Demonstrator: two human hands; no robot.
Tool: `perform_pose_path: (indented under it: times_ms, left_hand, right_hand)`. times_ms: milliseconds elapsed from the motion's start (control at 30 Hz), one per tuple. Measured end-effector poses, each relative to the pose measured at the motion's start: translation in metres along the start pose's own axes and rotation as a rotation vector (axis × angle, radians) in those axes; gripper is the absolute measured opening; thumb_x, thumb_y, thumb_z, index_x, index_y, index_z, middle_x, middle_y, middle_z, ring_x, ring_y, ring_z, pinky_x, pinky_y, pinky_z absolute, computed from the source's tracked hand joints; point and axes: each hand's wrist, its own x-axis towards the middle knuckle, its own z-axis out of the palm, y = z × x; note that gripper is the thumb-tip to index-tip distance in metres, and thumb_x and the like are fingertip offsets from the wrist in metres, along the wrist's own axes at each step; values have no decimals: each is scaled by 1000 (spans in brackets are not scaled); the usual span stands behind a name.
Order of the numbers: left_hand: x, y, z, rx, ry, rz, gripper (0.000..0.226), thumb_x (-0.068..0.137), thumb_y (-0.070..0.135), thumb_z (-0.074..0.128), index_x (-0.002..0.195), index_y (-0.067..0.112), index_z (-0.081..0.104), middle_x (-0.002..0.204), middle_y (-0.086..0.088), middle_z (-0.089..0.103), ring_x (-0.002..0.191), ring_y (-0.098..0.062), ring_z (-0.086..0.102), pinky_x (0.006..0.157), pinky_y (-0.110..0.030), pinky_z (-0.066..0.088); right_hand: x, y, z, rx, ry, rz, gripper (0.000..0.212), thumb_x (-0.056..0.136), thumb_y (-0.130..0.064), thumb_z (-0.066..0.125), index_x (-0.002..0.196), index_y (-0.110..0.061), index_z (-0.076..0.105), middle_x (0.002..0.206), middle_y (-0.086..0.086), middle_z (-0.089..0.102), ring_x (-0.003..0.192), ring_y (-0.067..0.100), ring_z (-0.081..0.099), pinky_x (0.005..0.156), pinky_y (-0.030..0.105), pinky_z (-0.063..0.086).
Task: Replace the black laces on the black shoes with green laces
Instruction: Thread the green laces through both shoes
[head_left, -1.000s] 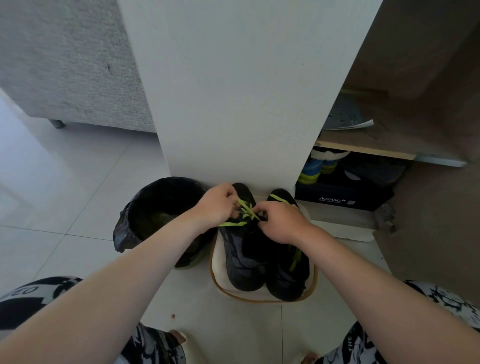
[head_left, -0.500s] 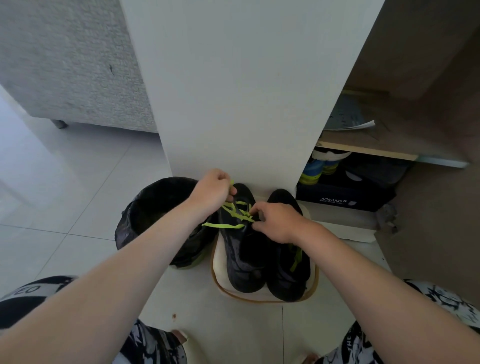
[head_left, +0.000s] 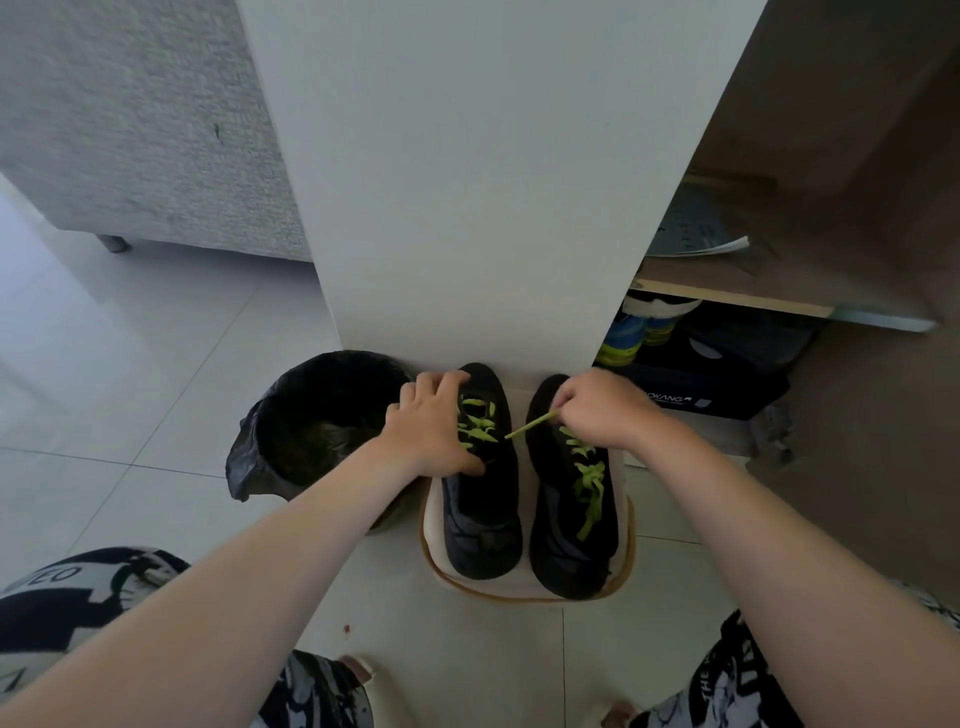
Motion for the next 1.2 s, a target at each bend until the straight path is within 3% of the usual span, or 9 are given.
perform_pose_path:
  times_ms: [267, 400, 533, 667, 733, 867, 967, 1067, 1200]
  left_hand:
    - [0, -5, -1, -60, -268, -203, 122, 60, 61, 84, 153, 23, 15, 150, -10, 26, 139, -33, 29, 110, -46, 37]
    - [-1, -14, -3, -206, -313, -174, 126, 60, 40, 91, 152, 35, 4, 150, -7, 33, 134, -29, 38, 109, -46, 40]
    - [-4, -10, 2, -64, -172, -146, 128, 57, 49, 91, 153, 32, 7, 149, -8, 24, 140, -33, 21, 111, -49, 34]
    - [1, -15, 4, -259, -192, -186, 138, 51, 43, 95, 152, 37, 1, 149, -8, 22, 139, -34, 27, 112, -51, 36]
    - [-1, -16, 5, -399, -234, -186, 139, 51, 36, 97, 151, 38, 0, 150, -6, 30, 137, -31, 35, 111, -50, 38]
    - [-5, -18, -4, -391, -294, -234, 113, 60, 39, 93, 149, 23, 24, 139, -6, 50, 118, -23, 54, 93, -37, 50]
    - [-4, -28, -36, -165, -482, -217, 32, 85, 44, 72, 94, 14, 65, 87, -3, 66, 61, -12, 54, 59, -26, 46]
    - [-3, -42, -79, -308, -499, -221, 33, 98, 40, 56, 80, 12, 62, 53, 5, 36, 44, -13, 29, 54, -25, 40]
    - [-11, -36, -103, -518, -176, -166, 34, 98, 27, 53, 66, 18, 46, 50, 4, 26, 45, -15, 22, 56, -23, 42]
  right_hand:
    - [-12, 0, 4, -13, -93, -61, 21, 79, -23, 58, 65, -13, 71, 73, 5, 70, 71, 22, 62, 63, 36, 51]
    - [-9, -12, -1, 0, -19, -127, 32, 92, -16, 48, 62, -9, 39, 69, 10, 43, 64, 23, 40, 58, 35, 28]
    - [-3, -11, -4, 807, 408, 151, 29, 85, -16, 49, 59, -15, 36, 65, 12, 33, 63, 25, 31, 60, 40, 24]
    - [-7, -20, -6, 1426, 275, 189, 21, 103, -16, 45, 87, -7, 53, 76, 11, 60, 59, 21, 59, 65, 37, 53]
    - [-5, -18, -2, 1205, 240, 161, 21, 99, -15, 48, 79, -8, 50, 67, 11, 50, 42, 15, 41, 45, 27, 34]
    - [2, -5, 0, 366, 412, -23, 33, 85, -15, 55, 60, -17, 32, 59, 1, 32, 55, 15, 30, 54, 32, 21]
    - [3, -6, -3, 369, 372, -99, 33, 91, -22, 53, 66, -17, 32, 64, 1, 34, 58, 16, 32, 56, 33, 23]
    - [6, -6, -10, 489, 397, -72, 33, 94, -24, 52, 69, -5, 40, 67, 4, 38, 62, 18, 37, 58, 34, 26]
    - [4, -9, -17, 327, 299, -112, 22, 90, -21, 57, 73, -12, 44, 71, 0, 46, 65, 18, 42, 58, 33, 30]
